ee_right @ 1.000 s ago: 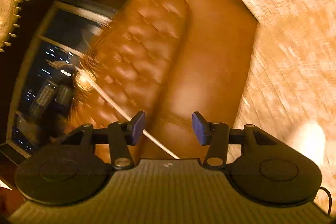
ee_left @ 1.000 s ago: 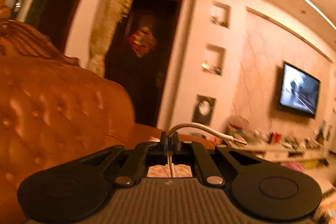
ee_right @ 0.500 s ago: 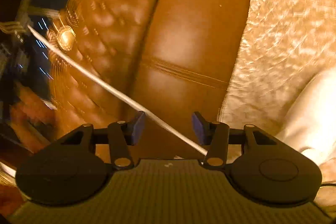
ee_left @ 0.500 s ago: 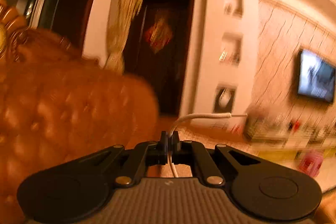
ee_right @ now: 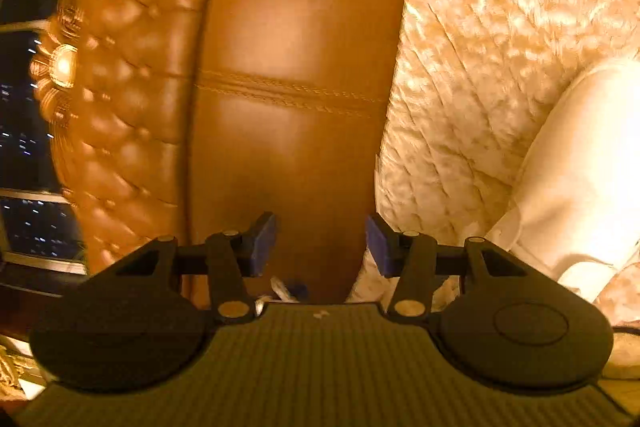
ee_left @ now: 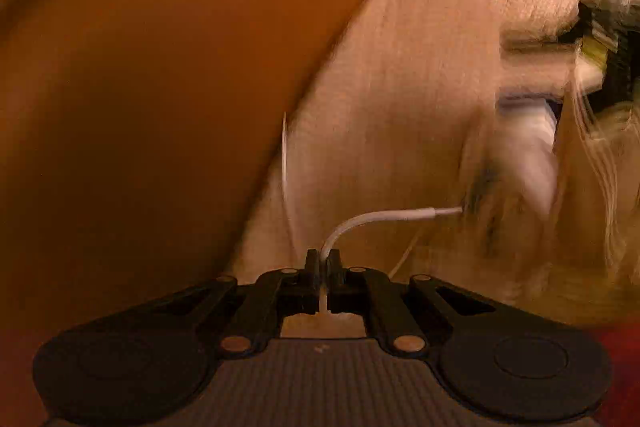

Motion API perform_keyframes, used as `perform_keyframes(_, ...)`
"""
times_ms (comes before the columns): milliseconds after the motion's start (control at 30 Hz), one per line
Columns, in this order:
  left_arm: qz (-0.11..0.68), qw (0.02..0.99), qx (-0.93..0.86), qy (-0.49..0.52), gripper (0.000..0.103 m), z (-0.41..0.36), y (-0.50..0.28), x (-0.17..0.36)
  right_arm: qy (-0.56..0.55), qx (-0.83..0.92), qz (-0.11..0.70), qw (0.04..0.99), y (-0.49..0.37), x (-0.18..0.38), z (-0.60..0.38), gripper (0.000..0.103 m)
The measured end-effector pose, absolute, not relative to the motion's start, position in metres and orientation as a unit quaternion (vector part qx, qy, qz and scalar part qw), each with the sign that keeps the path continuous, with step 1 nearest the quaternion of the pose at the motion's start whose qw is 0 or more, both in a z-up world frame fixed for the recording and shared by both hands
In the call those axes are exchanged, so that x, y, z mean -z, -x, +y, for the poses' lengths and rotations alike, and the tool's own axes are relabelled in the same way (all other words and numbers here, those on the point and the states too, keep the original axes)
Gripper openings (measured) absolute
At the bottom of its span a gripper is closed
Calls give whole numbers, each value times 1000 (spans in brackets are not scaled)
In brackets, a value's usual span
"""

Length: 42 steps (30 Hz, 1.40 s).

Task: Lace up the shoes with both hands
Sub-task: 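Pull the white lace end up and away from the sneaker with the left gripper, then lower the left gripper with the lace back toward the sneaker eyelets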

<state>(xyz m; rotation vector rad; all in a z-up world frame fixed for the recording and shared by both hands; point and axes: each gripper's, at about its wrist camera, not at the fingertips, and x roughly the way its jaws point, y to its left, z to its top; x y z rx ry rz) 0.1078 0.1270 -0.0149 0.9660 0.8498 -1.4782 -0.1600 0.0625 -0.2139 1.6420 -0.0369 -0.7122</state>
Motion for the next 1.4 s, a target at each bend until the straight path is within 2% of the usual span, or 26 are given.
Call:
perform_keyframes(133, 376, 588, 588, -409, 5, 133, -124, 25, -723, 302, 40, 620, 139, 222, 51, 57)
perform_keyframes(200, 383, 602, 569, -409, 23, 136, -132, 30, -715, 300, 59, 629, 132, 224, 54, 57)
perform_keyframes(233, 387, 609, 559, -409, 44, 137, -136, 32, -711, 302, 60, 632, 132, 223, 57, 57)
perform_keyframes(267, 390, 616, 549, -409, 55, 138, -140, 35, -711, 302, 56, 632, 133, 222, 59, 57)
perform_keyframes(300, 394, 623, 538, -408, 57, 140, -144, 37, -712, 303, 52, 632, 135, 222, 62, 57)
perform_keyframes(367, 397, 633, 525, -408, 69, 139, -148, 44, -711, 305, 45, 631, 138, 220, 67, 57)
perform_keyframes(533, 385, 629, 531, -417, 75, 111, -131, 69, -709, 325, 34, 625, 144, 218, 78, 57)
perform_keyframes(600, 380, 628, 534, -420, 74, 100, -123, 79, -710, 327, 5, 623, 150, 218, 87, 57)
perform_keyframes(633, 377, 627, 535, -422, 69, 94, -120, 84, -706, 332, -5, 626, 153, 216, 93, 57)
perform_keyframes(667, 375, 626, 536, -424, 59, 89, -116, 89, -702, 337, -15, 628, 157, 214, 99, 57)
perform_keyframes(733, 370, 625, 539, -427, 53, 78, -109, 99, -693, 350, -26, 630, 163, 211, 110, 57)
perform_keyframes(867, 360, 622, 544, -434, 56, 55, -95, 119, -675, 373, -52, 635, 180, 203, 131, 57)
perform_keyframes(1100, 322, 616, 576, -429, 56, 37, -81, 128, -686, 383, -125, 605, 212, 216, 153, 57)
perform_keyframes(1133, 325, 613, 581, -426, 50, 34, -82, 130, -690, 386, -129, 599, 214, 220, 156, 57)
perform_keyframes(1167, 336, 608, 585, -419, 35, 30, -85, 131, -691, 389, -134, 594, 216, 224, 158, 57)
perform_keyframes(1233, 355, 601, 592, -403, 24, 25, -92, 130, -689, 395, -141, 591, 217, 227, 164, 57)
perform_keyframes(1267, 355, 601, 594, -399, 9, 23, -95, 127, -689, 398, -143, 589, 218, 229, 166, 57)
perform_keyframes(1333, 360, 602, 601, -385, 4, 22, -102, 119, -685, 408, -153, 584, 220, 229, 171, 57)
perform_keyframes(1400, 364, 595, 617, -365, 4, 22, -104, 106, -678, 440, -170, 564, 227, 230, 181, 57)
